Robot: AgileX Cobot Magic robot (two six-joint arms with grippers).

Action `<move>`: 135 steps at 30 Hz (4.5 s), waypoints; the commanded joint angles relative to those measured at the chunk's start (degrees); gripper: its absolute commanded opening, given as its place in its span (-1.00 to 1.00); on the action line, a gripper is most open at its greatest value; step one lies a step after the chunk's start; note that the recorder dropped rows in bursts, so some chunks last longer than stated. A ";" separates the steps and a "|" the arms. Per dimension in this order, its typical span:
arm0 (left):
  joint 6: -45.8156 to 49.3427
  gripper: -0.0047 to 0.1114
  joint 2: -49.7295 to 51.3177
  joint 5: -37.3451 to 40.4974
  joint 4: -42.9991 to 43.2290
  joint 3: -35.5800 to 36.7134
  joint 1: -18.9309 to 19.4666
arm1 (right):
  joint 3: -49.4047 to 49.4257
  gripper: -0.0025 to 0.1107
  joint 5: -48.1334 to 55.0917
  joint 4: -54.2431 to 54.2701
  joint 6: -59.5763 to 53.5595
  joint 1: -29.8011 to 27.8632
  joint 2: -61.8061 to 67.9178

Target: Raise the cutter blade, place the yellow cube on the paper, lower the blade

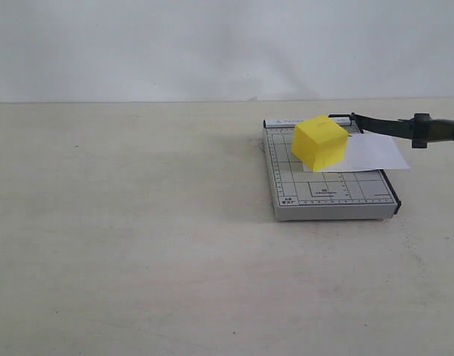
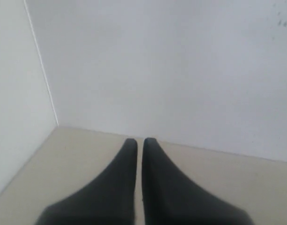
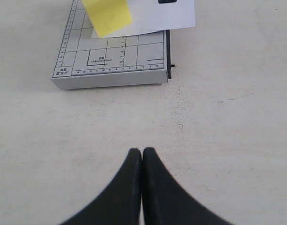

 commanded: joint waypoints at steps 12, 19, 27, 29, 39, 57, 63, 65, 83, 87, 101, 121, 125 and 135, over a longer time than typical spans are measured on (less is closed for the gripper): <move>-2.19 -0.84 -42.48 28.62 0.25 13.56 -0.13 | 0.08 -0.96 -1.07 1.10 -0.54 -0.37 0.04; -9.43 -0.84 -45.95 15.86 0.74 24.68 -1.59 | 0.08 -0.96 -0.84 1.10 -0.54 -0.37 0.04; -10.82 -0.84 -45.95 9.73 -2.35 32.15 -1.59 | -2.05 -0.95 -2.23 1.10 -7.51 -0.37 0.04; -12.66 -0.84 -45.95 9.73 -5.48 34.70 -1.59 | -4.42 -0.95 -2.39 1.10 -8.72 -0.37 0.04; -11.07 -0.84 -45.95 6.88 -2.80 43.01 -1.59 | -20.71 -0.09 -7.38 -0.65 -10.67 -0.37 8.73; -11.07 -0.84 -45.95 6.88 -2.92 43.01 -1.59 | -36.10 -0.10 -0.42 -0.94 -6.97 -0.37 44.51; -11.07 -0.84 -45.95 6.88 -2.93 43.01 -2.03 | -36.10 -0.10 -0.47 -0.94 -6.57 -0.37 47.12; -11.07 -0.84 -45.95 6.88 -2.93 43.01 -2.03 | -36.10 -0.10 -0.23 -0.94 -6.36 -0.37 47.54; -11.07 -0.84 -45.95 6.88 -2.93 43.01 -8.52 | -36.10 -0.93 3.50 -2.82 -5.41 -0.37 48.12; -11.07 -0.84 -45.95 6.88 -2.93 43.01 -8.52 | -35.53 -0.96 4.28 -2.60 -5.44 -0.37 48.12; -11.07 -0.84 -45.95 6.88 -2.93 43.01 -8.52 | -23.61 -0.96 -0.76 0.13 -7.51 3.12 48.12; 6.32 -0.84 -55.19 7.28 -15.68 43.01 -8.49 | -15.96 -0.96 -8.51 1.17 -8.76 5.67 55.65; 18.27 -0.84 -55.19 7.44 -25.05 43.01 -8.49 | -15.96 -0.96 -8.79 1.17 -8.76 5.67 58.46; 21.85 -0.84 -55.19 10.52 -26.84 43.01 -8.49 | -15.96 -0.96 -9.62 1.51 -8.64 5.67 58.87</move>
